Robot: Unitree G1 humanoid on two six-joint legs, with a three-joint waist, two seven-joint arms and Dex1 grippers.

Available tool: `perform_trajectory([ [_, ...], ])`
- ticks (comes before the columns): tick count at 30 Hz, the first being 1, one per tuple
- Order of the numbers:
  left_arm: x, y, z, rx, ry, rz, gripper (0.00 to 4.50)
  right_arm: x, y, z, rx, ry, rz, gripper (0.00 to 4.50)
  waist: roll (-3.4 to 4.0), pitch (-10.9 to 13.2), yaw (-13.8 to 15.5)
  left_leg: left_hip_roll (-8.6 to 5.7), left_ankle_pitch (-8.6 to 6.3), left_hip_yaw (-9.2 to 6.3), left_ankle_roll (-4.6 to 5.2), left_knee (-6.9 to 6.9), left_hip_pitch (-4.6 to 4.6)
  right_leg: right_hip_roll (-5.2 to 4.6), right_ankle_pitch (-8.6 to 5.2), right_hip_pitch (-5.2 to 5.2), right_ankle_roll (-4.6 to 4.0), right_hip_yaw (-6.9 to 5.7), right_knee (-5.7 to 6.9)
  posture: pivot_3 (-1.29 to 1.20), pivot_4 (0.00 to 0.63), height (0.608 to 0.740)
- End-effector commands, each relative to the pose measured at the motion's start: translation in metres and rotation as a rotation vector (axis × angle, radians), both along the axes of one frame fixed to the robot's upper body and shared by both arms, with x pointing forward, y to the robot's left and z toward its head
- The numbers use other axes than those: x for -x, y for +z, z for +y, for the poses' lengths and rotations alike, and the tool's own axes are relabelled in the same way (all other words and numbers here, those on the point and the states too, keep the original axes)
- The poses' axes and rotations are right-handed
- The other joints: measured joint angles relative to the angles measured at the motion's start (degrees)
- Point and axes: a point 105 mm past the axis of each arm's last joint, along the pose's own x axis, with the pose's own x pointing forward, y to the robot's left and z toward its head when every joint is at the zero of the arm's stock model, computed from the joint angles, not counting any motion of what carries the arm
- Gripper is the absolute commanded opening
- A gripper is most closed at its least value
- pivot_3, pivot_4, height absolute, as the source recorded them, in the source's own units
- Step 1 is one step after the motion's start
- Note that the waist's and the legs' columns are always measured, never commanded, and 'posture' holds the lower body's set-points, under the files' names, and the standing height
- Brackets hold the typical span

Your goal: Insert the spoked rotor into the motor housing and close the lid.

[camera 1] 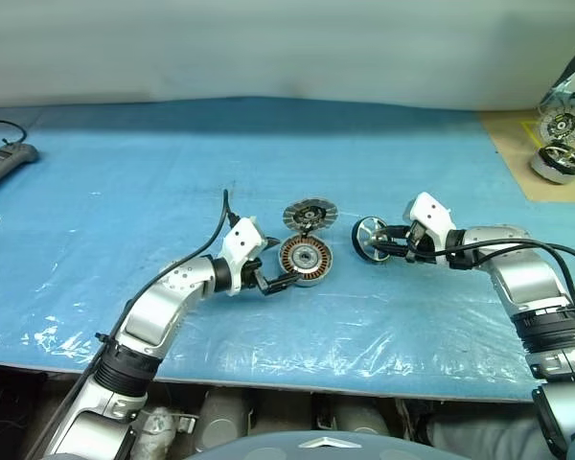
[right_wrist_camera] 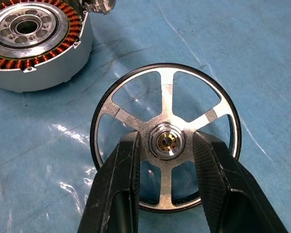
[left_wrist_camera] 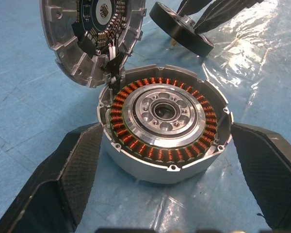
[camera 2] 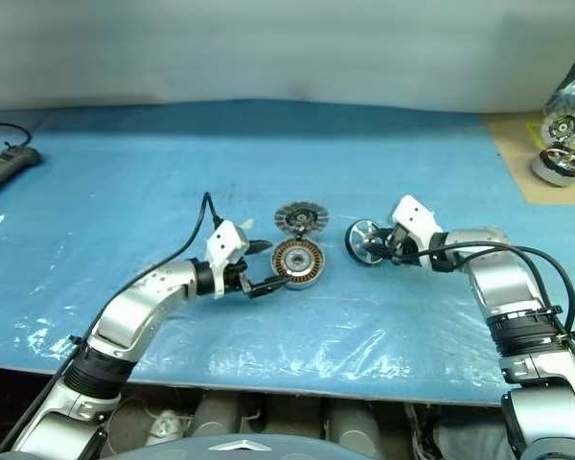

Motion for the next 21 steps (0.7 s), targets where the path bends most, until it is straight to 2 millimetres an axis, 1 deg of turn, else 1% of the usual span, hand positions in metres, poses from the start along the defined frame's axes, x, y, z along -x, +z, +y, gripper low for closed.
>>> perform_trajectory([
  [1,-0.003,0.012,-0.001,0.012,-0.008,-0.041,4.5,0.007,-0.003,0.011,-0.088,-0.011,0.018,1.52,-0.01,0.0,-0.01,0.0,0.0,0.0,0.0,0.0,0.01,0.0,0.0,0.0,0.0,0.0,0.0,0.0,0.15,0.74],
  [3,-0.004,0.011,0.002,0.011,-0.004,-0.04,4.5,0.009,0.007,0.017,-0.176,-0.028,0.004,1.52,-0.01,0.0,-0.13,0.0,0.0,0.0,0.0,-0.01,0.01,0.0,0.0,0.0,0.0,0.01,-0.01,0.0,0.15,0.74],
  [5,-0.005,0.01,0.007,0.008,0.007,-0.038,4.5,0.013,0.021,0.025,-0.303,-0.038,-0.003,1.52,0.01,0.01,-0.11,0.0,0.0,0.01,0.0,-0.06,-0.02,0.0,0.0,-0.04,0.0,0.02,-0.03,0.0,0.15,0.74],
  [8,-0.007,0.005,0.015,0.0,0.024,-0.035,4.5,0.033,0.036,0.043,-0.454,0.032,0.038,1.52,0.13,0.05,0.11,0.0,0.01,0.01,0.01,-0.06,-0.29,0.0,0.0,-0.3,0.0,0.02,-0.01,0.0,0.15,0.74],
  [11,-0.01,0.008,0.018,-0.001,0.028,-0.04,4.5,0.048,0.046,0.06,-0.526,0.096,0.067,1.52,0.13,0.06,0.16,0.0,0.0,0.01,0.02,-0.07,-0.45,0.0,0.0,-0.41,0.0,0.01,-0.05,0.0,0.15,0.74],
  [13,-0.01,0.011,0.017,-0.006,0.023,-0.043,4.5,0.054,0.05,0.069,-0.54,0.138,0.081,1.52,0.13,0.06,0.17,-0.01,0.0,0.01,0.02,-0.07,-0.44,0.0,0.0,-0.39,0.0,0.01,-0.08,0.0,0.15,0.74],
  [17,-0.011,0.017,0.012,-0.013,0.011,-0.046,4.5,0.061,0.054,0.083,-0.572,0.194,0.114,1.52,0.13,0.06,0.33,-0.01,0.0,0.0,-0.01,-0.06,-0.38,0.0,0.0,-0.35,0.0,0.01,-0.07,0.0,0.15,0.74],
  [19,-0.012,0.02,0.008,-0.013,0.008,-0.047,4.5,0.062,0.047,0.09,-0.565,0.206,0.14,1.52,0.13,0.06,0.32,-0.01,0.0,0.0,-0.02,-0.06,-0.4,0.0,0.0,-0.36,0.0,0.01,-0.07,0.0,0.15,0.74],
  [21,-0.013,0.02,0.006,-0.015,0.006,-0.045,4.5,0.056,0.039,0.093,-0.57,0.187,0.149,1.52,0.13,0.06,0.28,-0.01,0.0,0.0,-0.02,-0.08,-0.4,0.0,0.0,-0.36,0.0,0.01,-0.09,0.0,0.15,0.74],
])
